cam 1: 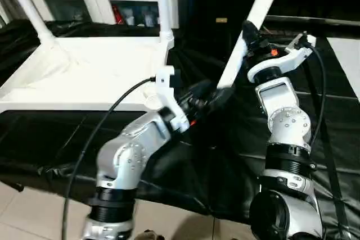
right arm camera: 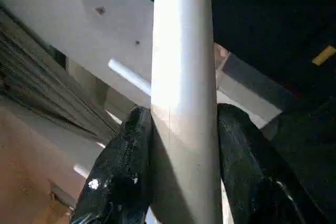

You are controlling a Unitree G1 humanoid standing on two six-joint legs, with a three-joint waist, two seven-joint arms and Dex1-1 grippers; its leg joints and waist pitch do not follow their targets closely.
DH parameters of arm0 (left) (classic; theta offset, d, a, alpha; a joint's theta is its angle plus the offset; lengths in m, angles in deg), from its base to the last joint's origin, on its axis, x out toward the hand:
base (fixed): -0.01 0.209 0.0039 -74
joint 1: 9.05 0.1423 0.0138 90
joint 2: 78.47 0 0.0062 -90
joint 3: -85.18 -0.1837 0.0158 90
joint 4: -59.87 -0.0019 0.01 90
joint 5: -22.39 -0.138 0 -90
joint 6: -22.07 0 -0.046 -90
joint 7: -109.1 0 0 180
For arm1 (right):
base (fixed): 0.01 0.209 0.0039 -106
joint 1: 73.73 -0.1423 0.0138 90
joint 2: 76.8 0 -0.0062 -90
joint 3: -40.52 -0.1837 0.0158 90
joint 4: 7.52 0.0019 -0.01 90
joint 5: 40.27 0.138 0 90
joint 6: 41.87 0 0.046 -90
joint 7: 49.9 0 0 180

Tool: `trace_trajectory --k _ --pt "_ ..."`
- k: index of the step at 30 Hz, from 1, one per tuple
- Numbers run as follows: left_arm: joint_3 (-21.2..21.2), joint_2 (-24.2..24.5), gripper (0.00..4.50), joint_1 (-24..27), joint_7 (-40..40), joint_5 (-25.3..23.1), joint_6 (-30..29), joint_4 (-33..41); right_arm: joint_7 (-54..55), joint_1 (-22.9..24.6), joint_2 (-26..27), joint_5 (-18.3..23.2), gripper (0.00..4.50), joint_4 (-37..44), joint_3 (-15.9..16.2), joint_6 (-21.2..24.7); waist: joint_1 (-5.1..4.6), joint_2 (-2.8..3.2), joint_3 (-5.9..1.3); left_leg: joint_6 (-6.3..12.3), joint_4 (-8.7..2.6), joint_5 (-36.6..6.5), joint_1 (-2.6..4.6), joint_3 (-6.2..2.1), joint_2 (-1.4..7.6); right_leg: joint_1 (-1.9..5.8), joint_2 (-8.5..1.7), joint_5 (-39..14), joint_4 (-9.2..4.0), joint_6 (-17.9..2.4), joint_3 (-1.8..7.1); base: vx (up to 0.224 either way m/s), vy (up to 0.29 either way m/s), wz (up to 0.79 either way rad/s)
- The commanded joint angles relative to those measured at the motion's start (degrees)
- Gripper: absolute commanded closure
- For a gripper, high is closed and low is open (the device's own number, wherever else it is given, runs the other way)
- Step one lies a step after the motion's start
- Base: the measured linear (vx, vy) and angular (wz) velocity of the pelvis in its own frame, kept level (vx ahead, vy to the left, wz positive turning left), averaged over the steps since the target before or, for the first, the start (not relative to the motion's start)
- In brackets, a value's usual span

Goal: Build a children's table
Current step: Pick table leg

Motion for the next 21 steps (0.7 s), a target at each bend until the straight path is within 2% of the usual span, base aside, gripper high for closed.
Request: trace_trajectory --k 1,3,7,8,10,15,20,21 --pt "0.7 0.0 0.00 -0.6 0.1 0.7 0.7 -1.0 1.0 -0.1 5.2 1.7 3.08 1.9 0.7 -0.4 0.17 -0.39 -4.29 1.30 -3.98 -6.0 0.82 -0.77 1.83 3.36 -3.43 -4.1 -4.59 -10.5 1.46 0.000 0.000 0.00" --pt "1.0 -0.6 0.00 -0.8 0.4 1.0 0.9 -1.4 1.3 0.1 5.8 1.8 3.08 2.2 1.3 -0.8 0.09 -0.30 -4.31 0.68 -4.06 -6.6 0.93 -0.76 1.85 3.22 -3.39 -6.0 -4.78 -9.9 1.48 0.000 0.000 0.00" --pt "1.0 -0.8 0.00 -1.2 0.3 1.0 0.9 -2.2 2.0 0.3 6.3 2.5 3.08 2.3 2.0 -1.3 0.12 -0.16 -4.47 0.33 -3.99 -5.6 0.88 -0.82 1.83 3.20 -3.29 -3.5 -4.53 -9.8 1.46 0.000 0.000 0.00" --pt "1.0 -0.9 0.00 -1.5 0.0 0.7 1.2 -3.2 2.3 0.4 6.7 2.9 3.08 2.5 2.5 -1.1 0.18 0.09 -4.48 0.32 -3.99 -5.5 0.90 -0.88 1.82 3.20 -3.32 -3.1 -4.48 -9.8 1.44 0.000 0.000 0.00" --pt "1.9 -1.4 0.00 -2.6 -1.0 0.1 2.8 -5.5 2.7 1.1 7.9 3.7 3.08 3.5 4.0 -0.2 0.12 -0.01 -4.51 0.48 -3.91 -5.5 0.91 -0.82 1.68 3.30 -3.28 -2.4 -4.55 -9.7 1.43 0.000 0.000 0.00" --pt "2.2 -1.5 0.00 -3.2 -0.9 0.1 3.1 -6.1 3.0 2.0 8.6 4.4 3.08 4.3 5.3 1.0 0.29 -0.08 -4.62 1.19 -3.76 -4.1 0.78 -0.82 1.73 3.45 -3.37 -0.4 -4.28 -10.1 1.43 0.000 0.000 0.00" --pt "2.3 -1.4 0.00 -3.7 -1.1 0.1 3.7 -6.8 2.6 3.0 8.8 4.6 3.08 4.9 7.5 2.5 0.27 -0.03 -4.51 0.69 -3.92 -5.3 0.83 -0.83 1.82 3.37 -3.43 -2.9 -4.55 -10.0 1.48 0.000 0.000 0.00" --pt "2.8 -1.4 0.00 -4.0 -1.1 0.8 4.0 -7.1 2.8 3.3 8.3 5.5 3.08 4.9 8.6 2.8 0.25 -0.18 -4.49 0.60 -3.98 -5.5 0.81 -0.85 1.87 3.36 -3.45 -3.2 -4.58 -9.9 1.49 0.000 0.000 0.00"
